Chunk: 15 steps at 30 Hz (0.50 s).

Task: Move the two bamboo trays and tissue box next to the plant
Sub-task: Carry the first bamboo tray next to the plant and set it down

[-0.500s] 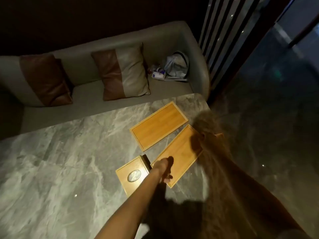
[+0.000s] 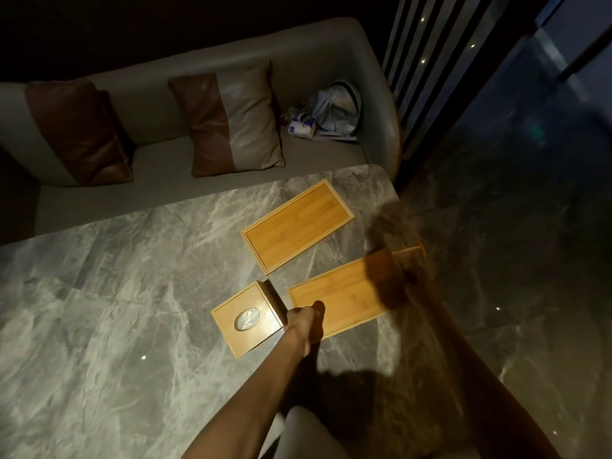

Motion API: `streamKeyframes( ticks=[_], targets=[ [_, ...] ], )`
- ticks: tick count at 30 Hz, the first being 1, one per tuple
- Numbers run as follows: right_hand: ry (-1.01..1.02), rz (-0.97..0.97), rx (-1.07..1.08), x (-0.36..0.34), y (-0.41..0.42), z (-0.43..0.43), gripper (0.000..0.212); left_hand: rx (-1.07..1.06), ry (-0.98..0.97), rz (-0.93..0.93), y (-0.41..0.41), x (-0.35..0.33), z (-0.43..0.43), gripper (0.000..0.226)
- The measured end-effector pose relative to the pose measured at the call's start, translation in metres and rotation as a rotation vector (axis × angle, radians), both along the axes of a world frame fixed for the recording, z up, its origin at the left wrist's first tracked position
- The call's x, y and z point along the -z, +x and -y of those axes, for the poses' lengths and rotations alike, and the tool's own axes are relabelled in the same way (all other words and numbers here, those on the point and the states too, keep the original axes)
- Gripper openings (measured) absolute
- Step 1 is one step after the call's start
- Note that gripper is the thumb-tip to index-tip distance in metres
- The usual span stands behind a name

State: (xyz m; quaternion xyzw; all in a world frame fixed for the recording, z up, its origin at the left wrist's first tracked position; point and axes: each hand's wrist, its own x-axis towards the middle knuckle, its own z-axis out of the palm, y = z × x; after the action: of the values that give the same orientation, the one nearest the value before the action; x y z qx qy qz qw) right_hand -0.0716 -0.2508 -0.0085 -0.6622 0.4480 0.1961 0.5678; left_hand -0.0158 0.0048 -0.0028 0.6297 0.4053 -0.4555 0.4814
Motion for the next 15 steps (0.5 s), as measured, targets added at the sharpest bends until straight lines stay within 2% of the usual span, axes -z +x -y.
streamKeyframes(
  ticks=[2, 3, 5, 7, 9, 11, 13, 15],
  targets=[
    [-0.119, -0.002, 0.112, -0.008, -0.033, 0.005, 0.022, 0.081, -0.060, 0.057, -0.001, -0.013, 0.002, 0.053],
    [-0.076, -0.004, 0.216, -0.013, -0.052, 0.006, 0.028, 0.114, -0.081, 0.074, 0.000, -0.017, 0.003, 0.056],
    [0.084, 0.008, 0.390, -0.024, -0.090, 0.005, 0.026, 0.139, -0.169, 0.090, 0.002, -0.033, 0.006, 0.057],
    [0.164, 0.028, 0.476, -0.041, -0.115, -0.004, 0.026, 0.157, -0.309, 0.124, 0.010, -0.050, 0.008, 0.046],
    [0.188, 0.075, 0.525, -0.058, -0.130, -0.019, 0.027, 0.180, -0.334, 0.231, 0.021, -0.063, 0.005, 0.045],
    [0.192, 0.176, 0.552, -0.081, -0.131, -0.046, 0.015, 0.094, -0.290, 0.401, 0.029, -0.072, -0.002, 0.065],
    [0.187, 0.236, 0.521, -0.100, -0.119, -0.085, 0.015, -0.023, -0.283, 0.523, 0.030, -0.083, -0.013, 0.087],
    [0.255, 0.379, 0.537, -0.109, -0.102, -0.135, 0.018, -0.138, -0.367, 0.531, 0.021, -0.098, -0.026, 0.088]
  ],
)
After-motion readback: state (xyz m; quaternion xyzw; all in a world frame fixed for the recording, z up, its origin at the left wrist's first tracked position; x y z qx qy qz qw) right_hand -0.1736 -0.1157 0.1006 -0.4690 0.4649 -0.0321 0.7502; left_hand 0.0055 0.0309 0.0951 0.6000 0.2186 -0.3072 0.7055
